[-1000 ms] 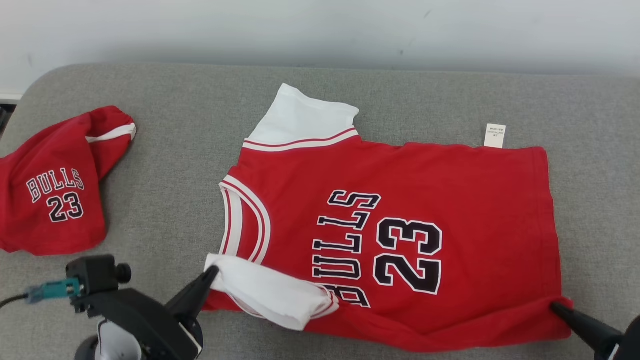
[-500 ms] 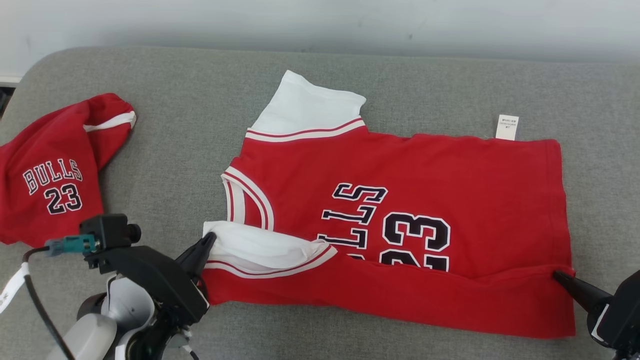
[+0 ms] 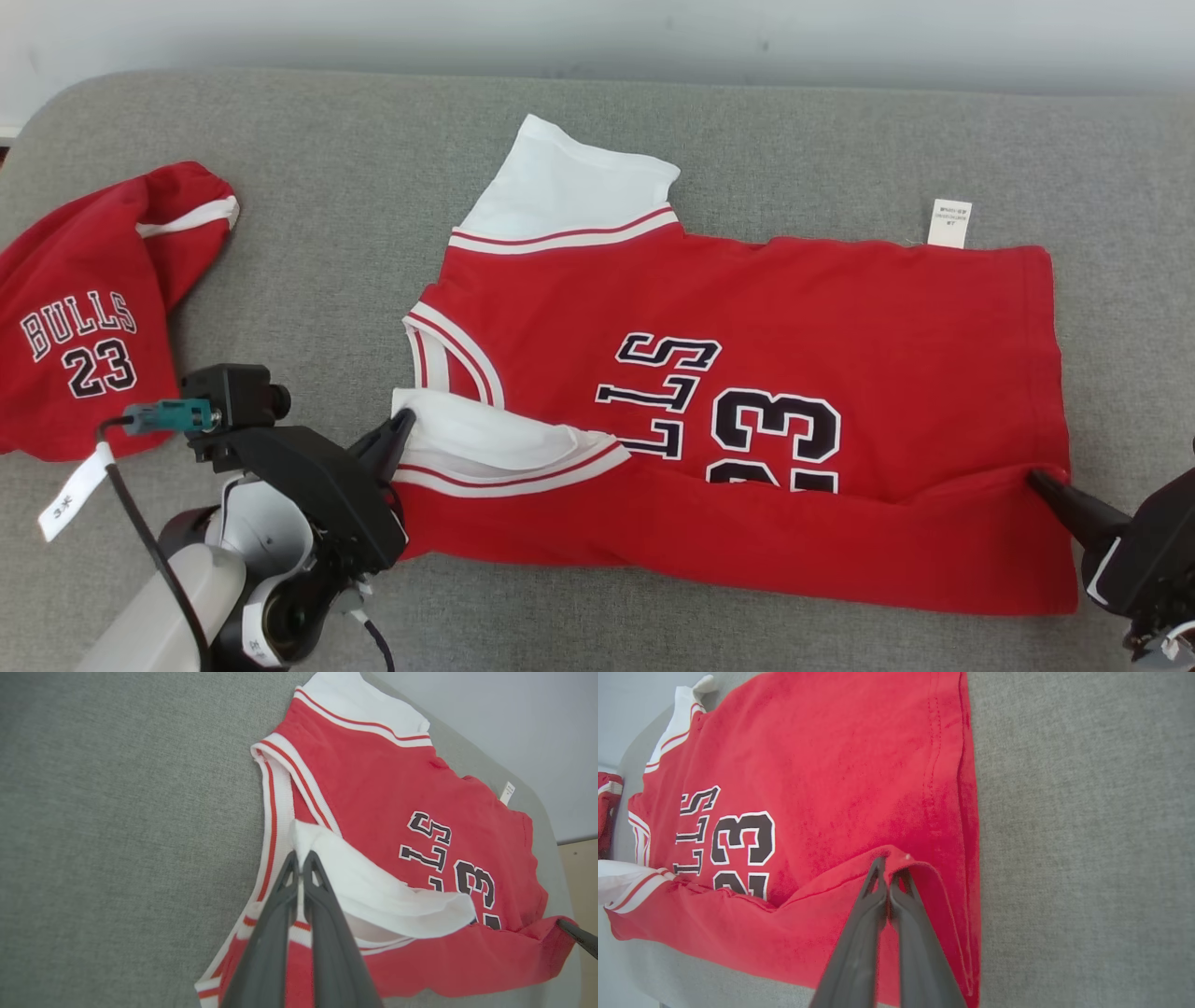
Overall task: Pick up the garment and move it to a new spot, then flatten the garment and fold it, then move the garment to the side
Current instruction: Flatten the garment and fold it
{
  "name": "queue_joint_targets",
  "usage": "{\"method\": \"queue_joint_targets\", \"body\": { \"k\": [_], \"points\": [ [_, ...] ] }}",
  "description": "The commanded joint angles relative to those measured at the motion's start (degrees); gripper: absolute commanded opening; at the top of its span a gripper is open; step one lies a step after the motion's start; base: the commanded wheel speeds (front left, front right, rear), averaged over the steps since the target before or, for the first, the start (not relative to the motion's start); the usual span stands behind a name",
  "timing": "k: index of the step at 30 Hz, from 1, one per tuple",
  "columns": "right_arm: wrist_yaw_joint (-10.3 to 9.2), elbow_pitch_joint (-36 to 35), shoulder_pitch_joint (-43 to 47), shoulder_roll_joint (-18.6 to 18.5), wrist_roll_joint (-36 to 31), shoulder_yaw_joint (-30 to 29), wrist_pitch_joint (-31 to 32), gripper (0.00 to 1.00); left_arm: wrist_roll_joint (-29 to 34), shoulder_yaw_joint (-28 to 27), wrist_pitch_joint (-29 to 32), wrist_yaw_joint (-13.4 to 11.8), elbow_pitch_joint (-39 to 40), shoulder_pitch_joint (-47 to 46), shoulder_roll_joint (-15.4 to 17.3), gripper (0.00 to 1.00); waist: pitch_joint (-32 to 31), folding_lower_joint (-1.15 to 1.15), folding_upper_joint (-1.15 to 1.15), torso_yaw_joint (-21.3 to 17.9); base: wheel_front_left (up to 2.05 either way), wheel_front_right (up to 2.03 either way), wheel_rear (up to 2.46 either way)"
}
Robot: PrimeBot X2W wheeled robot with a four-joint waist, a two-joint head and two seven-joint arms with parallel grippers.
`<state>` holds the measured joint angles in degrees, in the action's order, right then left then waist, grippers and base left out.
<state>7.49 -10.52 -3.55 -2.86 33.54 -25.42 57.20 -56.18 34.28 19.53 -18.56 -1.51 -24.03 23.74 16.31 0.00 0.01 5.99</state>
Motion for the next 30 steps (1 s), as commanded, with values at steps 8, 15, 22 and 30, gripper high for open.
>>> {"method": "queue_joint_targets", "body": {
  "k": [8,15,22,30],
  "points": [
    [0.00,0.7,-2.1,-0.1,-1.8,1.1,-6.0,1.00,2.1,-0.8,-3.9,0.3,-2.1,-1.4,-0.5,1.00,-0.4,0.00,-0.01,0.1,0.00,0.00,0.00],
    [0.00,-2.7,-1.8,-0.1,-2.6,0.9,-11.4,1.00,4.3,-2.1,-9.4,0.0,-0.1,0.7,0.4,1.00,-2.2,0.00,-0.01,0.2,0.00,0.00,0.00],
    [-0.01,-7.9,0.2,-0.1,-4.8,1.2,-21.7,1.00,8.7,-2.6,-17.6,0.0,4.6,4.7,2.5,1.00,-3.5,0.00,-0.01,-0.3,0.00,0.00,0.00],
    [0.00,-10.3,8.8,-0.1,-5.1,3.8,-26.6,1.00,14.0,-0.5,-20.2,-2.6,8.1,11.3,7.0,1.00,-3.1,0.00,-0.01,-1.1,0.00,0.00,0.00]
  ]
}}
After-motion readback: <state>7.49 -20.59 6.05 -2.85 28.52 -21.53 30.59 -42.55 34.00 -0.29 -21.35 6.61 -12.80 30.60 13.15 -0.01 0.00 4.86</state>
